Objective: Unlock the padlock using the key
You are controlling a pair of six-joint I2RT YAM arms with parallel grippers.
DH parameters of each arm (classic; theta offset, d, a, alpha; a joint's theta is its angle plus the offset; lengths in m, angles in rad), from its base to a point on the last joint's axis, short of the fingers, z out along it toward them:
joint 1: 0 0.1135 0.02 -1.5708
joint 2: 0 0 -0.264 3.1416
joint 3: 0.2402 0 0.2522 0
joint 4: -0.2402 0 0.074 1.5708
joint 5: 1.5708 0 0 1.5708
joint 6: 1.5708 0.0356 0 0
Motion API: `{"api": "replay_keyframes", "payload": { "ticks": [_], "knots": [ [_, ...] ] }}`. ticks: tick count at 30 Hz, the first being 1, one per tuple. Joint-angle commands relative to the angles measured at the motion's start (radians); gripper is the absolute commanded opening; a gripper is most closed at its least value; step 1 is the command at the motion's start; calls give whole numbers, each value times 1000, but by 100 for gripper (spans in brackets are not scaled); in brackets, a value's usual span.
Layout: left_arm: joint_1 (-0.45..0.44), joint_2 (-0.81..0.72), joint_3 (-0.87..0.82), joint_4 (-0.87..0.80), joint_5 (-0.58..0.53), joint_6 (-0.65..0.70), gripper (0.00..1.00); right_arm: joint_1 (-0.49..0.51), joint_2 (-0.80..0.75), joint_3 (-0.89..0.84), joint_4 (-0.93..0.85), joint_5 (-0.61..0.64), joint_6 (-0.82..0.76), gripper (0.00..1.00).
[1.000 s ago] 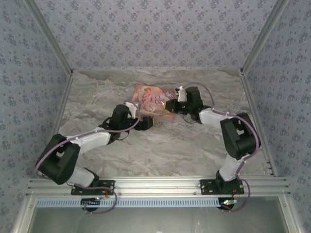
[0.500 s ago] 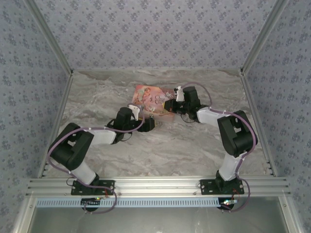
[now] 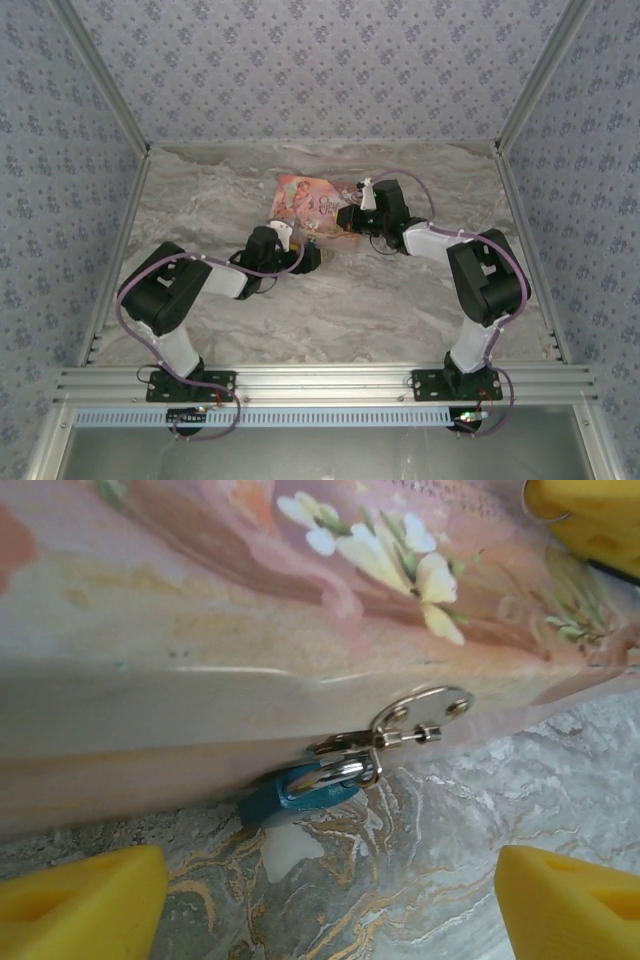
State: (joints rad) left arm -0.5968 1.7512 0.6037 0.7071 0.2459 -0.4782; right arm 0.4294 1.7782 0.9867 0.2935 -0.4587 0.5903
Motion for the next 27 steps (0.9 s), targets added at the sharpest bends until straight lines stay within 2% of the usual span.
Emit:
{"api": "replay_keyframes", "payload": {
  "ticks": [1, 14, 19, 27],
  "knots": [
    [-4, 31, 22, 54, 19, 19, 81, 26, 24, -34, -122, 24, -5, 1],
    [-10, 88, 89, 20, -1, 67, 67, 34, 18, -38, -123, 32, -12, 2],
    [-43, 85, 123, -44, -70, 122, 62, 36, 21, -35, -119, 28, -14, 2],
    [-59, 85, 149, -73, -115, 131, 54, 40, 23, -34, -119, 27, -12, 2]
  ]
}}
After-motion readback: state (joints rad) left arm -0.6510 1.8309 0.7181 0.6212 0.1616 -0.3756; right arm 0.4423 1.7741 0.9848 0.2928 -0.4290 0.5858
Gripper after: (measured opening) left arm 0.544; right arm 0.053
